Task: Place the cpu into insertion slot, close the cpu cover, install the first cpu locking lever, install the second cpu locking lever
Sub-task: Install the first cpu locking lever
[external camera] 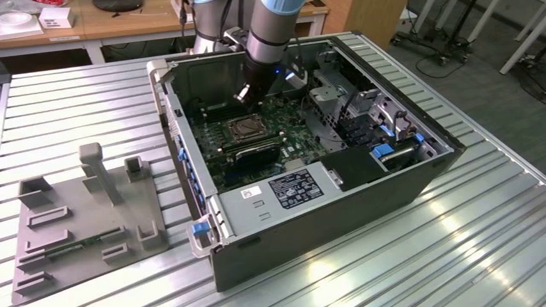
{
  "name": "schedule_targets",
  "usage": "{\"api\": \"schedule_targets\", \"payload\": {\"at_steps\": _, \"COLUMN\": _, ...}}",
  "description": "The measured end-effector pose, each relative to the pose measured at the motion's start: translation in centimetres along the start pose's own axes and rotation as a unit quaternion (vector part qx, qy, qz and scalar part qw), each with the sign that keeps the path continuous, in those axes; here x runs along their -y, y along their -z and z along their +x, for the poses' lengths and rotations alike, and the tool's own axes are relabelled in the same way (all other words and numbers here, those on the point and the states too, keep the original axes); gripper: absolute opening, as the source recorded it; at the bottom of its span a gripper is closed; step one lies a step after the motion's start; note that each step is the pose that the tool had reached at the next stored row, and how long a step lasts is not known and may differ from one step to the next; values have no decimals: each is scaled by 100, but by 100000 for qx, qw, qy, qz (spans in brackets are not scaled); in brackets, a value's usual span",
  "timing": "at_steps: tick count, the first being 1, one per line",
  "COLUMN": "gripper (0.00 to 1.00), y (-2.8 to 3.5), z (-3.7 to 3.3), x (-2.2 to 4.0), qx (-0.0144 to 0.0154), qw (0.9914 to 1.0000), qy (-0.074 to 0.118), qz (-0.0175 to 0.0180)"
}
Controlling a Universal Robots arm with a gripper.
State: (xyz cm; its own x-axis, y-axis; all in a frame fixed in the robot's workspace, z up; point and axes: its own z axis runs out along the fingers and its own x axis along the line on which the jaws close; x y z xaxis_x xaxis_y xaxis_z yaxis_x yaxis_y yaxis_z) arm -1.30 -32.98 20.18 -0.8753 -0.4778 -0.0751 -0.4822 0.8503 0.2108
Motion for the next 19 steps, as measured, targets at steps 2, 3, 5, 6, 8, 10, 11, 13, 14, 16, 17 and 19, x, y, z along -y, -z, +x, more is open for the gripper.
{"api": "schedule_targets", "payload": {"at_steps": 2, "gripper": 11, "y": -7, "z": 16, "x": 5, "qx": 465, "qw": 99999, "qy": 92, "qz": -114}}
{"api": "schedule_targets", "payload": {"at_steps": 3, "gripper": 11, "y": -11, "z": 24, "x": 5, "qx": 697, "qw": 99997, "qy": 137, "qz": -182}}
{"api": "schedule_targets", "payload": {"at_steps": 5, "gripper": 11, "y": -21, "z": 40, "x": 3, "qx": 1148, "qw": 99993, "qy": 216, "qz": -310}}
{"api": "schedule_targets", "payload": {"at_steps": 6, "gripper": 11, "y": -26, "z": 48, "x": 0, "qx": 1364, "qw": 99990, "qy": 260, "qz": -381}}
{"api": "schedule_targets", "payload": {"at_steps": 8, "gripper": 11, "y": -36, "z": 65, "x": -5, "qx": 1824, "qw": 99981, "qy": 345, "qz": -575}}
{"api": "schedule_targets", "payload": {"at_steps": 10, "gripper": 11, "y": -43, "z": 81, "x": -9, "qx": 2231, "qw": 99972, "qy": 423, "qz": -717}}
{"api": "schedule_targets", "payload": {"at_steps": 11, "gripper": 11, "y": -46, "z": 88, "x": -10, "qx": 2403, "qw": 99967, "qy": 458, "qz": -772}}
{"api": "schedule_targets", "payload": {"at_steps": 13, "gripper": 11, "y": -49, "z": 101, "x": -10, "qx": 2658, "qw": 99960, "qy": 509, "qz": -825}}
{"api": "schedule_targets", "payload": {"at_steps": 14, "gripper": 11, "y": -50, "z": 107, "x": -9, "qx": 2757, "qw": 99957, "qy": 531, "qz": -833}}
{"api": "schedule_targets", "payload": {"at_steps": 16, "gripper": 11, "y": -51, "z": 121, "x": -1, "qx": 2911, "qw": 99952, "qy": 566, "qz": -846}}
{"api": "schedule_targets", "payload": {"at_steps": 17, "gripper": 11, "y": -52, "z": 128, "x": 3, "qx": 3001, "qw": 99950, "qy": 585, "qz": -862}}
{"api": "schedule_targets", "payload": {"at_steps": 19, "gripper": 11, "y": -55, "z": 142, "x": 11, "qx": 3239, "qw": 99941, "qy": 627, "qz": -941}}
